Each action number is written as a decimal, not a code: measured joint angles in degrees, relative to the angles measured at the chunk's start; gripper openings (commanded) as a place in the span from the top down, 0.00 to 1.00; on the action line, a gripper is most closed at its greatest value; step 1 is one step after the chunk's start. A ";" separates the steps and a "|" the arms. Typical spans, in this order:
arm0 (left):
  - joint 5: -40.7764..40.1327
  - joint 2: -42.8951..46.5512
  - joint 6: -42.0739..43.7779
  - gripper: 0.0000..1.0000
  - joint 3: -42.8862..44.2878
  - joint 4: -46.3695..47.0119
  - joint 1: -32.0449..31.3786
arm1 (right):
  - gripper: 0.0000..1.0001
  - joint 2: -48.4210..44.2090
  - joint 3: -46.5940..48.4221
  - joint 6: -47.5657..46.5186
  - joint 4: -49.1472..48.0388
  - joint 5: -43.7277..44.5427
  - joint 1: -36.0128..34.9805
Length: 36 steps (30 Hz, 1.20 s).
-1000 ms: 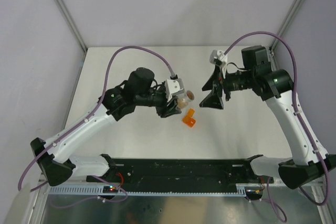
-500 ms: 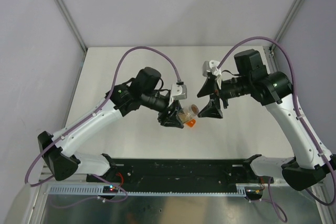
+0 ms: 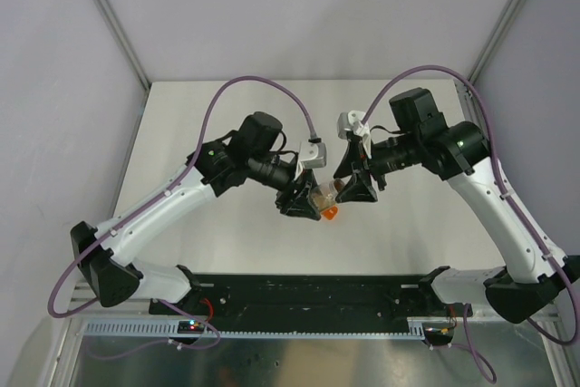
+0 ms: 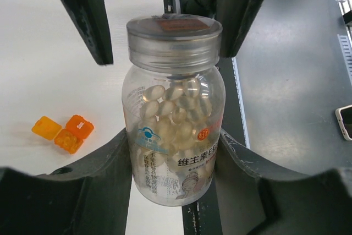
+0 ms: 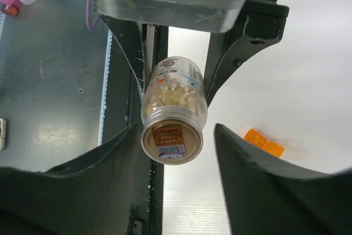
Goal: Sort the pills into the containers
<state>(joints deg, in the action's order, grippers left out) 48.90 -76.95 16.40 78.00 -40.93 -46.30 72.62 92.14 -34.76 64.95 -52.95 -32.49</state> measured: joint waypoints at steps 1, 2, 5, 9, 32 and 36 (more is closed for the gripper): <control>0.00 0.00 0.00 1.00 0.13 0.00 0.00 | 0.52 0.24 -0.11 0.00 -0.04 0.02 -0.09; 0.00 0.00 0.00 1.00 0.26 -0.02 0.00 | 0.57 0.42 -0.20 -0.02 -0.04 0.04 -0.15; -0.22 -0.02 -0.11 1.00 0.35 -0.46 0.15 | 0.75 0.87 -0.26 0.35 -0.07 0.00 -0.31; -0.96 -0.04 -0.50 1.00 0.37 -0.70 0.17 | 0.90 1.42 -0.26 0.96 -0.15 -0.20 -0.28; -65.29 -0.02 -1.29 1.00 -2.97 5.81 -14.73 | 0.72 18.16 -3.10 31.80 -15.17 -12.24 10.69; -74.10 -1.11 0.22 1.00 -4.68 7.02 -16.81 | 0.55 20.74 -3.82 35.95 -17.27 -13.55 10.75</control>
<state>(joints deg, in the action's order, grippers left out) -25.19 -78.06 16.62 73.32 -33.91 -63.11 93.36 88.31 1.19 47.68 -66.50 -21.74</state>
